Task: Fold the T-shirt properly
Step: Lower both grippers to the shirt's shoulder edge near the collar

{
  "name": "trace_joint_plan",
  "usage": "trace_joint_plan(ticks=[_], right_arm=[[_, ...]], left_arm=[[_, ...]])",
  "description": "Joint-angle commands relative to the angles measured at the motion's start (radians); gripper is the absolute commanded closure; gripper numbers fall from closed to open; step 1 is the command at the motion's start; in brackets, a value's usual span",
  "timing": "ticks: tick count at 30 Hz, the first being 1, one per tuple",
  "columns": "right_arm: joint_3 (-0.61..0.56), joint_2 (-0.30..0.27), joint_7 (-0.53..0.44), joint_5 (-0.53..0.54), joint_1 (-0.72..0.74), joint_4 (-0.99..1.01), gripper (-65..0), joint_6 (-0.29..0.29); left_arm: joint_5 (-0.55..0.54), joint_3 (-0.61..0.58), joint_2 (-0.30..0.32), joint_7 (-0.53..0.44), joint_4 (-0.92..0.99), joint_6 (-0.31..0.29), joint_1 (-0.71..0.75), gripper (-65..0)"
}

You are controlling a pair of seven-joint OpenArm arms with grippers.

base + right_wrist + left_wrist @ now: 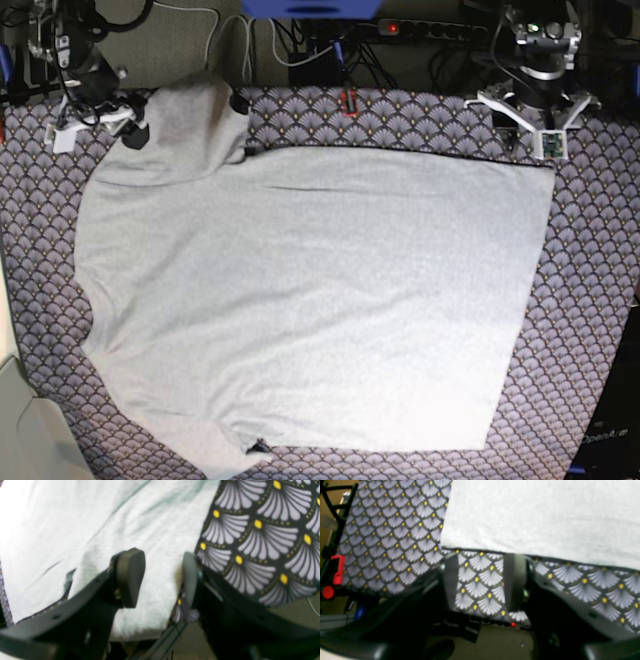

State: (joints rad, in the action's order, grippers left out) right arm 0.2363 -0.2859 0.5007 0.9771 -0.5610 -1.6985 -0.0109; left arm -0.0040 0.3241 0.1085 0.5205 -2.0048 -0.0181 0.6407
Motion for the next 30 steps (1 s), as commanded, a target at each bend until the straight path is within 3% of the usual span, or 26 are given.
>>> trace_joint_plan(ticks=[1, 16, 22, 30], right_arm=[[0.007, -0.013, -0.012, 0.021, -0.014, -0.005, -29.5, -0.002], [-0.001, -0.008, -0.012, 0.021, -0.092, 0.005, -29.5, -0.002], [-0.061, 0.012, -0.012, 0.021, -0.092, 0.005, -29.2, -0.004], [-0.13, 0.012, -0.004, 0.019, -0.07, 0.007, -17.9, -0.004]], left_arm=[[0.002, 0.004, 0.007, -0.023, -0.018, 0.007, 0.008, -28.8], [0.003, 0.053, 0.009, -0.023, -0.012, 0.007, -0.006, -28.8], [0.003, 0.066, 0.009, -0.021, -0.009, 0.007, -0.032, -28.8], [0.003, 0.066, 0.006, -0.021, 0.034, 0.007, -0.066, -28.8]])
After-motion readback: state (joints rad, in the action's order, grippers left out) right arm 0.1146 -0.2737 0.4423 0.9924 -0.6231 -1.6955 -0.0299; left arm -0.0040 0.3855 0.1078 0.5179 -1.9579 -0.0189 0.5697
